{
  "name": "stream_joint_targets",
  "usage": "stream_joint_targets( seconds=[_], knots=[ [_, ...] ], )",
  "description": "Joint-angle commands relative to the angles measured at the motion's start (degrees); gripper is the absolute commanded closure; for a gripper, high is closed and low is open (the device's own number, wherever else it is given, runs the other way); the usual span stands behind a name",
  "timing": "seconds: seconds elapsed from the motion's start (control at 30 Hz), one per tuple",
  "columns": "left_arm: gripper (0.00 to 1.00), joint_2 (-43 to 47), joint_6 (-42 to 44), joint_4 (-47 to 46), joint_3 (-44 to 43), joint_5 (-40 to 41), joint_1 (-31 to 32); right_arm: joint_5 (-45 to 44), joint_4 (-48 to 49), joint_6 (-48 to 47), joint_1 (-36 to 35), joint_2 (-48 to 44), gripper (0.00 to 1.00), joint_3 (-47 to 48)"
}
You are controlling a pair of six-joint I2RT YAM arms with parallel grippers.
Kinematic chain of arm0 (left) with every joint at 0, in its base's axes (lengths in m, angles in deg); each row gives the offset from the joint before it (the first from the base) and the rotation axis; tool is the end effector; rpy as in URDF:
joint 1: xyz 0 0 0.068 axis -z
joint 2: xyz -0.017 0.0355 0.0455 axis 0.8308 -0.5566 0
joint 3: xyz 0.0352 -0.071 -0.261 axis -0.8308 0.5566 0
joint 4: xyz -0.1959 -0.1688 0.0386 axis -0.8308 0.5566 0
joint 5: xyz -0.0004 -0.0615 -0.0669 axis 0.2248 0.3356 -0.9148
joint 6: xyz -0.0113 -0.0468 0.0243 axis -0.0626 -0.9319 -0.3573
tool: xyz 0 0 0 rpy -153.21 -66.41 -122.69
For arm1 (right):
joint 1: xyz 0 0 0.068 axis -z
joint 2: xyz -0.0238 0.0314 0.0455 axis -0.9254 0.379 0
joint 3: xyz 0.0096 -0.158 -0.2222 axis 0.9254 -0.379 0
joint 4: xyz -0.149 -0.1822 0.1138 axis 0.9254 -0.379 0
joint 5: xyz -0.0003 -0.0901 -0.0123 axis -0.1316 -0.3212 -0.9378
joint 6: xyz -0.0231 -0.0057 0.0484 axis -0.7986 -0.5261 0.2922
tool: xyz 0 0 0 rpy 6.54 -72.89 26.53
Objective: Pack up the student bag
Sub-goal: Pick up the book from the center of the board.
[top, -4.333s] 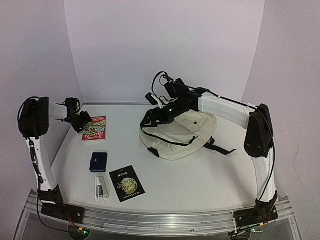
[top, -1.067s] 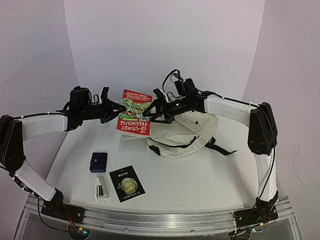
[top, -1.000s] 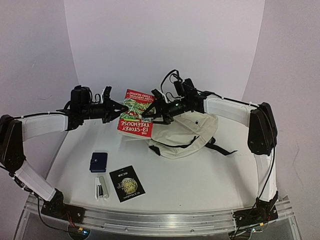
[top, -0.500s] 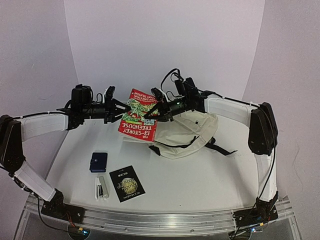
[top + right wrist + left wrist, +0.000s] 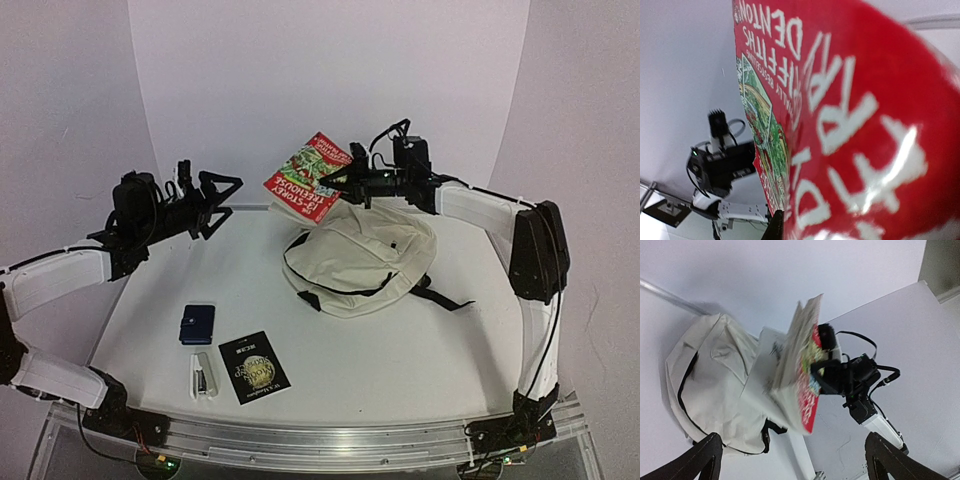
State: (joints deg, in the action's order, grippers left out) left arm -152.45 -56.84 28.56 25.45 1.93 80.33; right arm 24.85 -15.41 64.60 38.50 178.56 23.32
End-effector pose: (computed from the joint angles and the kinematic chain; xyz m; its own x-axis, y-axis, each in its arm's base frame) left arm 0.2589 -0.1331 0.3288 -0.6677 -0.5308 -0.5220 0.3780 0.3623 -0.8519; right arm 0.4220 0.2707 0.3124 -0.8724 -0.0079 -0.4887 -0.4864 0.1126 0.8664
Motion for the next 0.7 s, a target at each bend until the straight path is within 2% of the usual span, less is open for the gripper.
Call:
stream_joint_targets(
  seconds=[0.0, 0.07, 0.23, 0.4, 0.53, 0.6, 0.67],
  knots=[
    [0.00, -2.51, -7.66, -11.90, 5.07, 7.47, 4.72, -3.04, 22.69, 15.07, -0.45, -4.34, 1.00, -2.40],
    [0.00, -3.92, -8.28, -14.42, 5.20, 9.62, 7.14, -3.67, 26.27, 18.05, -0.47, -4.09, 1.00, -3.39],
    [0.00, -9.82, -9.16, -19.86, 2.64, 11.03, 11.22, -4.73, 27.88, 19.09, -0.57, -4.32, 1.00, -5.09],
    [0.00, -15.27, -10.23, -29.03, 1.27, 10.21, 12.87, -5.29, 28.68, 18.81, -0.69, -5.25, 1.00, -7.40],
    [0.00, -17.46, -10.72, -30.40, -0.82, 10.42, 13.33, -5.13, 28.80, 17.88, -1.59, -6.03, 1.00, -9.36],
    [0.05, -18.51, -11.28, -30.80, -1.87, 10.68, 13.36, -5.18, 29.00, 17.59, -2.15, -6.38, 1.00, -10.32],
    [0.15, -19.38, -12.21, -32.59, -1.99, 11.32, 13.39, -5.22, 29.25, 17.23, -2.64, -6.75, 0.99, -11.11]
  ],
)
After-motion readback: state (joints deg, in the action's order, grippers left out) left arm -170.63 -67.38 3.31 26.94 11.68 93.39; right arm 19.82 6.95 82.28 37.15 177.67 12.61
